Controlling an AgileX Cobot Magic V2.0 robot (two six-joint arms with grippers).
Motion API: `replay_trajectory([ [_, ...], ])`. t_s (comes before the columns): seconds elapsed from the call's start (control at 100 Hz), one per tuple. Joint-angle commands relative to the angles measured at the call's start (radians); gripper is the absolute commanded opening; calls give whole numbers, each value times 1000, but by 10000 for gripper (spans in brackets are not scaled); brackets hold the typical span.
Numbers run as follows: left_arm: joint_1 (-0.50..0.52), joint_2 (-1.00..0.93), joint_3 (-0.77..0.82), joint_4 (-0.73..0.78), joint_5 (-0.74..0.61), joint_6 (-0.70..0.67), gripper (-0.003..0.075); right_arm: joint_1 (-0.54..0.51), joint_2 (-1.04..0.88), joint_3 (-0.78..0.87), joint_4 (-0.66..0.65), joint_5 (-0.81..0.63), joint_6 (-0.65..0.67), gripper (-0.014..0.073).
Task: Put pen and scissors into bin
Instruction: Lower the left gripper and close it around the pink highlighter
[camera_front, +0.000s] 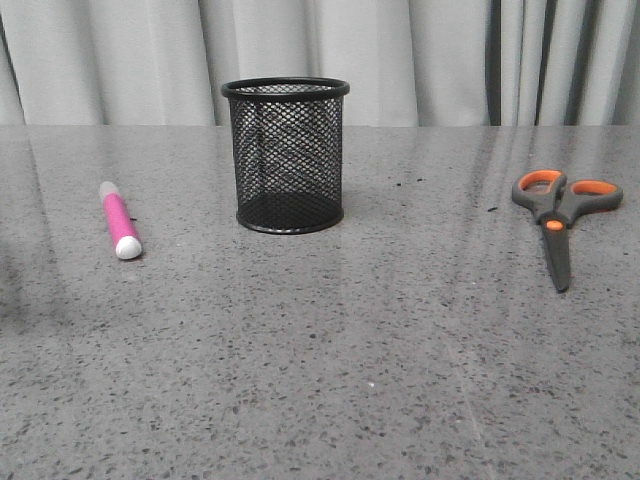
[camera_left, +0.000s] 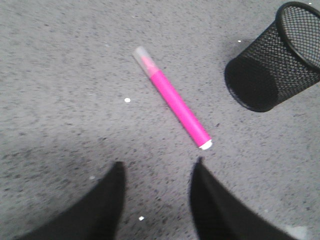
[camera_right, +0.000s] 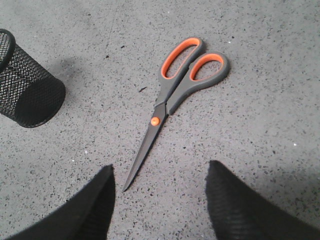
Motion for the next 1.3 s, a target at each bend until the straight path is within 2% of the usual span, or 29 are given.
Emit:
replay_trajectory([
  [0.0, -4, 43, -52, -106, -26, 36, 456, -2, 5, -37, 7, -53, -15, 393],
  [0.2, -31, 135, -107, -117, -25, 53, 388, -2, 5, -37, 7, -66, -15, 394],
  [0.45, -138, 284, -196, -80, -47, 48, 386, -2, 5, -37, 7, -87, -17, 393],
  [0.65, -225, 430, -298, 127, -47, -109, 386, -2, 5, -37, 7, -87, -39, 394],
  [0.79, -286, 514, -377, 346, -42, -318, 386, -2, 5, -37, 7, -87, -41, 394],
  [0.85, -308, 542, -401, 390, -39, -368, 386, -2, 5, -37, 7, -87, -41, 394],
  [1.06, -364, 636, -457, 503, -37, -454, 386, -2, 5, -37, 7, -87, -43, 394],
  [1.29, -370, 692, -480, 527, -26, -456, 377, -2, 5, -37, 7, -87, -53, 394],
])
